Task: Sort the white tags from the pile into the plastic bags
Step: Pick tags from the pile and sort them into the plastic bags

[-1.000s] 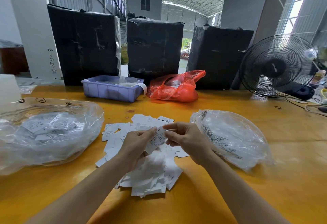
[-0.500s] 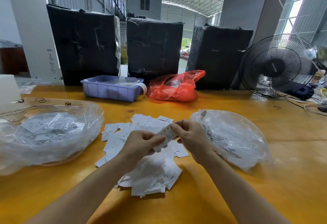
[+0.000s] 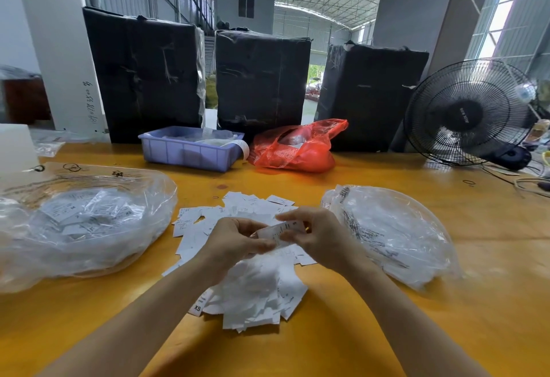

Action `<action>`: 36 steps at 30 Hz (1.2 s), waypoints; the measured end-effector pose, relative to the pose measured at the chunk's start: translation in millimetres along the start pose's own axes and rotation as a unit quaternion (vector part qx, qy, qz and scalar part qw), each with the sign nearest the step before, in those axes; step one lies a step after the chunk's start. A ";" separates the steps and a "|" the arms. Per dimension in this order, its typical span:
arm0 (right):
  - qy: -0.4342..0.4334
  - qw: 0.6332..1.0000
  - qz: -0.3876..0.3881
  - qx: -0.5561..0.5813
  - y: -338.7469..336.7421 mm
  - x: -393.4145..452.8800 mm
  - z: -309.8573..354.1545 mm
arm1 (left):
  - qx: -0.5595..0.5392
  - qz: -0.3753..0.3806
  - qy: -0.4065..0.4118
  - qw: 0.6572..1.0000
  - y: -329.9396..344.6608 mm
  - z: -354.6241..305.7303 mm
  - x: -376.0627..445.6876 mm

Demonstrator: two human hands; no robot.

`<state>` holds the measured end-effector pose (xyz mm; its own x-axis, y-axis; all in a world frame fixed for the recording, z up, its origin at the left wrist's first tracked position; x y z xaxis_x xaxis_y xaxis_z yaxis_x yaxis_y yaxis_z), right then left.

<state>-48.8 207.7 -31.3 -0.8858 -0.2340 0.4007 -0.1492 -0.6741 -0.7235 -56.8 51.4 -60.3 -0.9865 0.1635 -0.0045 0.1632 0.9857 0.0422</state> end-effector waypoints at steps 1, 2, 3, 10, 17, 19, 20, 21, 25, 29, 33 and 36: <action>-0.011 1.000 -0.002 -0.025 0.8 -0.4 1.1 | 0.006 0.014 -0.003 1.000 1.9 -0.2 -1.6; -0.025 0.999 -0.005 -0.046 1.7 -0.4 2.2 | 0.013 0.023 -0.004 1.000 3.4 -0.7 -3.4; -0.043 0.997 -0.005 -0.063 2.6 -0.5 3.3 | 0.020 0.026 -0.002 0.999 3.8 -0.3 -4.1; -0.145 0.955 -0.027 -0.257 -7.7 0.3 -2.6 | 0.033 -0.003 -0.016 0.999 -0.8 4.2 -0.6; 0.137 0.956 -0.145 0.216 -32.8 4.5 -29.3 | -0.033 -0.015 -0.019 0.999 -2.0 4.7 1.3; 0.203 0.909 -0.090 0.354 -18.7 3.1 -25.9 | -0.056 -0.014 -0.021 0.998 -0.4 4.7 0.9; 0.219 0.904 -0.072 0.361 -12.2 2.6 -23.2 | -0.067 -0.013 -0.022 0.997 0.1 4.4 0.7; 0.230 0.902 -0.063 0.361 -6.0 1.3 -20.6 | -0.075 -0.011 -0.023 0.997 0.8 4.3 0.5; 0.251 0.882 -0.072 0.393 8.7 -1.6 -16.0 | -0.100 -0.013 -0.032 0.994 1.8 4.3 0.5; 0.248 0.884 -0.084 0.389 13.9 -1.7 -13.3 | -0.122 -0.015 -0.038 0.992 2.6 4.5 0.2; 0.236 0.892 -0.087 0.376 16.5 -3.0 -10.6 | -0.140 -0.018 -0.042 0.989 3.9 4.4 -0.3; 0.226 0.897 -0.082 0.371 17.5 -3.3 -8.3 | -0.142 -0.029 -0.039 0.989 3.9 5.0 -0.6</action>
<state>-52.0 202.5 -50.0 -0.9913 0.1066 0.0767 -0.1094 -0.9934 -0.0340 -55.5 55.3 -65.1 -0.9884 0.1213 -0.0919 0.0861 0.9438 0.3191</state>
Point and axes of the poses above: each hand's wrist, its own x-axis towards the middle knuckle, its own y-axis out of the palm, z = x × y, the point moved 4 cm from there along x, towards the middle knuckle, and after that the axes turned 6 degrees about -x, right-handed, at the moved point
